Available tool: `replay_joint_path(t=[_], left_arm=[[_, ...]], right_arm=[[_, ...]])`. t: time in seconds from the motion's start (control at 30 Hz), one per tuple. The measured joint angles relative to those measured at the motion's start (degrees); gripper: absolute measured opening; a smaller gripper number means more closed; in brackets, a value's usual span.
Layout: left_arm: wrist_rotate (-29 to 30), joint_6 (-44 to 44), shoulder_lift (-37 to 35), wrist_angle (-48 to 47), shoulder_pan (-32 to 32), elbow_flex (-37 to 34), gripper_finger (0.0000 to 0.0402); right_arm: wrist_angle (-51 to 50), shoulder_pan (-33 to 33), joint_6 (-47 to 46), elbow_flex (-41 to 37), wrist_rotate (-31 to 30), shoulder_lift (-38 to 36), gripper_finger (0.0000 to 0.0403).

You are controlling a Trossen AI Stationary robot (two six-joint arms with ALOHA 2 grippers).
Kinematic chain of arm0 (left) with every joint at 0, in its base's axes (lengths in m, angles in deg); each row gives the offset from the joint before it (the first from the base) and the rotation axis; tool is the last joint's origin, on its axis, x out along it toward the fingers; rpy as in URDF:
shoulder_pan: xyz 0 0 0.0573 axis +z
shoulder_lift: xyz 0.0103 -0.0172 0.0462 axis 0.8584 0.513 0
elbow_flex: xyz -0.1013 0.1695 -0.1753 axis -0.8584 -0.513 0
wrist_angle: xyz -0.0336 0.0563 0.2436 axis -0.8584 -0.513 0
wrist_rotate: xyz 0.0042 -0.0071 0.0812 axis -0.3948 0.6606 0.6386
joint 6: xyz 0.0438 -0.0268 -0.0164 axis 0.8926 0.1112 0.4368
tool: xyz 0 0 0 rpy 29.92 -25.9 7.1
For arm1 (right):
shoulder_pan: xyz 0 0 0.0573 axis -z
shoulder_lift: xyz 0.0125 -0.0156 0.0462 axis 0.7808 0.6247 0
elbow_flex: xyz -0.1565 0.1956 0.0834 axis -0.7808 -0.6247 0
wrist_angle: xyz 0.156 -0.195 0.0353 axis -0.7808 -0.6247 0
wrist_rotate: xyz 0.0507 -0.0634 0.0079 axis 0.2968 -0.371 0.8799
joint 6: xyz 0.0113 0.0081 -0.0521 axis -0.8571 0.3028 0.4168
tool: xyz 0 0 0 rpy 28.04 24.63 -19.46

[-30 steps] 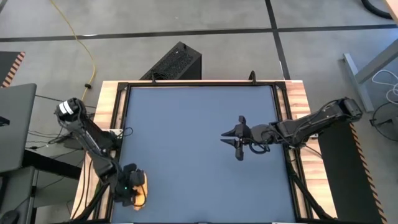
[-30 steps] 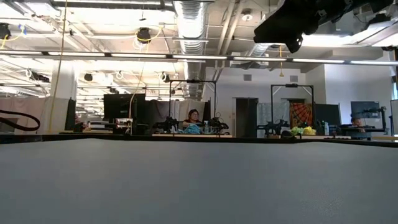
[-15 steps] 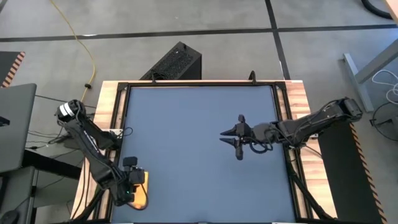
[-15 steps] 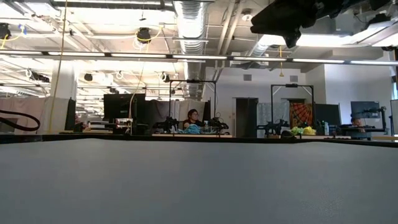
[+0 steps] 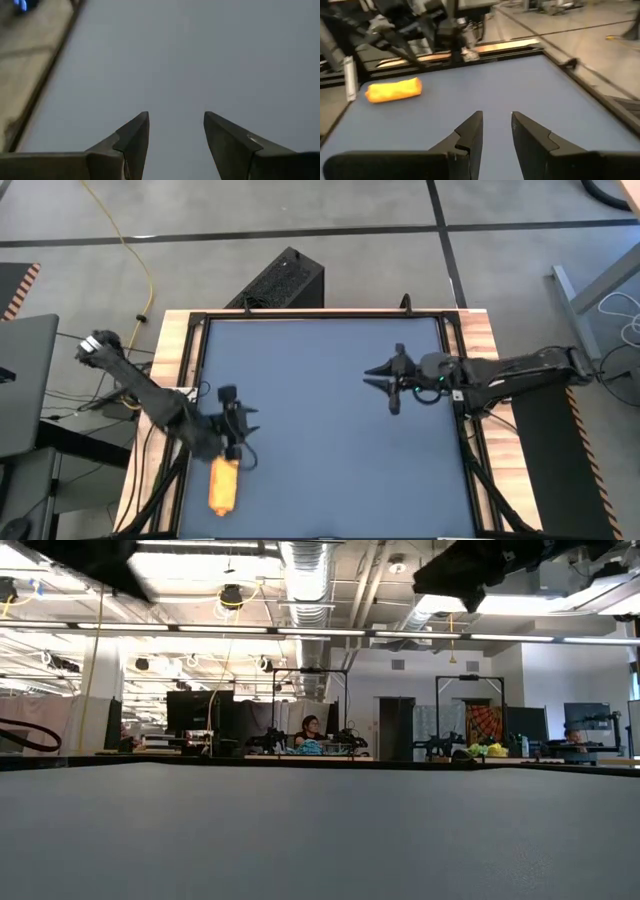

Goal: Roll towel
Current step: Return to Home Position

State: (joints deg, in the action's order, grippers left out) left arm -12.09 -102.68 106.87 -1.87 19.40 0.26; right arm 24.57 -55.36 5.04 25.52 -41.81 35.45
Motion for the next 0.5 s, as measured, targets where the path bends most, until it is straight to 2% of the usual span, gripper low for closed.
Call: replay_joint_path(t=[0.07,0.2,0.3,0.5], left_arm=[[-2.70,9.30,-5.44,7.75,4.49,-1.77,0.0180],[-15.68,21.63,-18.92,22.43,15.01,-10.07,0.0180],[-17.69,22.29,-30.02,26.21,22.65,-17.38,0.0180],[-25.21,18.79,-49.46,33.45,30.69,-30.32,0.0180]], right_arm=[[-3.20,1.90,0.97,0.00,0.00,-3.34,0.0130],[-9.98,4.59,2.55,0.00,0.00,-9.04,0.0130],[-12.53,5.59,2.62,-0.52,0.02,-11.81,0.0130],[3.02,7.82,4.15,-13.43,0.01,-14.41,0.0130]])
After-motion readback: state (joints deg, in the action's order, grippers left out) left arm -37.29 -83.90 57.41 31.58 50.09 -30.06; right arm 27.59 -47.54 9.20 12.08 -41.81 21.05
